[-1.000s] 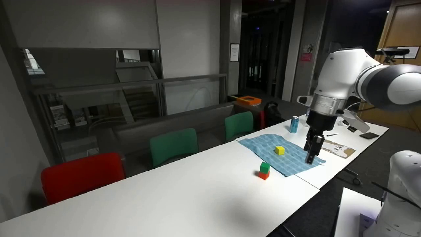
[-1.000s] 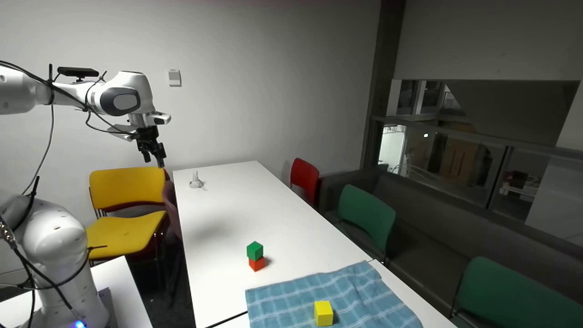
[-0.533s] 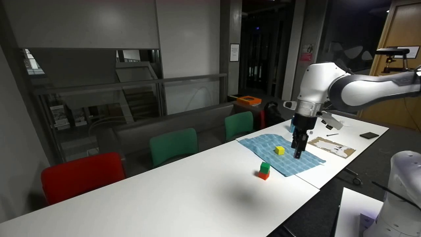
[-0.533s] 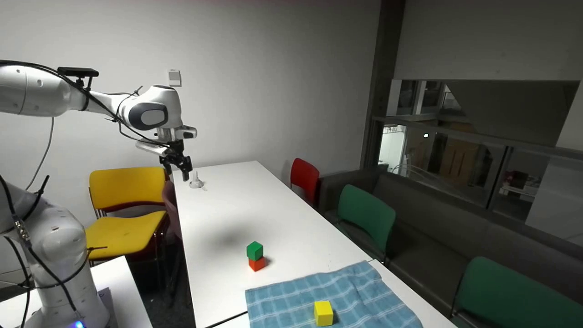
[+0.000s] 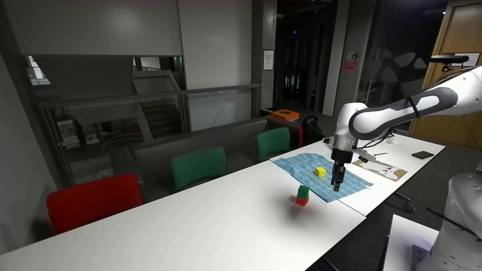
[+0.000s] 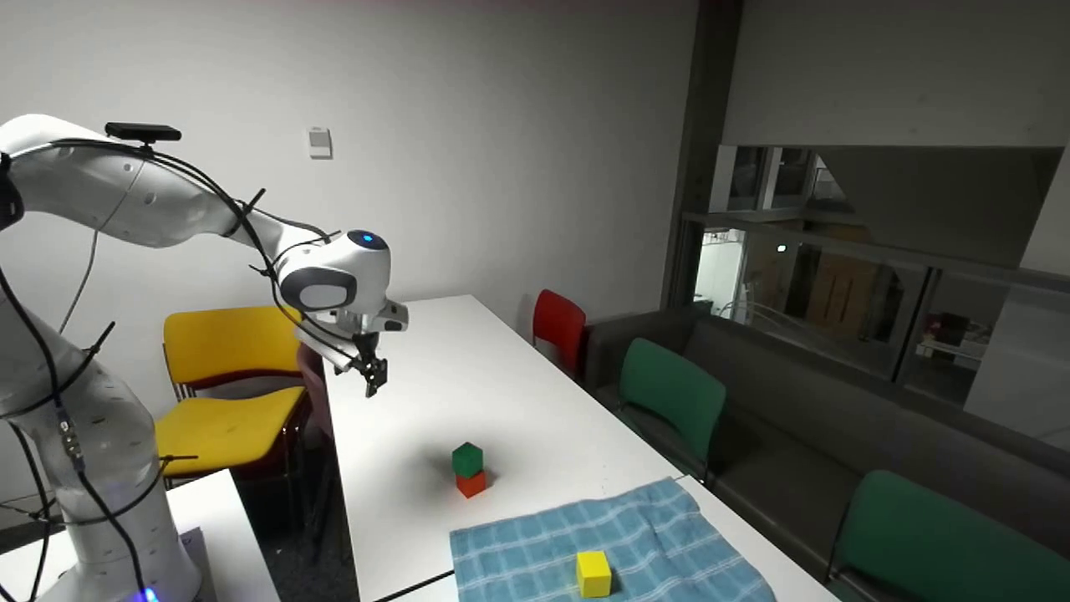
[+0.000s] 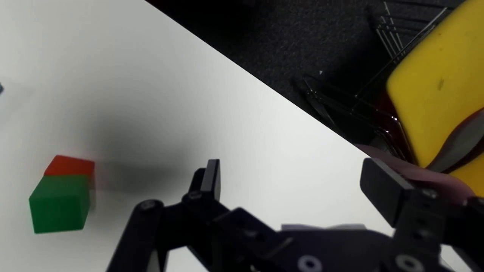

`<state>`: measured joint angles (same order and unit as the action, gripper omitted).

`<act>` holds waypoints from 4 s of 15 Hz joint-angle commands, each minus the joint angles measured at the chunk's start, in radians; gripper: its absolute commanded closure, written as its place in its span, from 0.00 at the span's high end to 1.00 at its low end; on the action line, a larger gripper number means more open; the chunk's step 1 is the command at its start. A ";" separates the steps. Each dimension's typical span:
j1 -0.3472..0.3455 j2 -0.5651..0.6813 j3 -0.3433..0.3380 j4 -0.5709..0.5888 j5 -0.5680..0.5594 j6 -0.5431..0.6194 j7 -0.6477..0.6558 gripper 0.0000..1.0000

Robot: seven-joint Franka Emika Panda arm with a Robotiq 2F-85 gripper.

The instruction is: Fold the blue towel around the yellow block

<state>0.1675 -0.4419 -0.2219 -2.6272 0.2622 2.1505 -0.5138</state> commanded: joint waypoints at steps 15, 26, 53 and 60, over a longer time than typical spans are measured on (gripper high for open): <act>-0.160 0.085 0.058 -0.070 -0.106 0.099 0.130 1.00; -0.387 0.296 0.212 -0.028 -0.623 0.488 0.822 1.00; -0.354 0.614 0.099 0.123 -0.701 0.484 0.441 1.00; -0.279 0.622 0.045 0.140 -0.808 0.448 0.645 1.00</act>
<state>-0.1722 0.1901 -0.1239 -2.4876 -0.4661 2.6067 -0.0090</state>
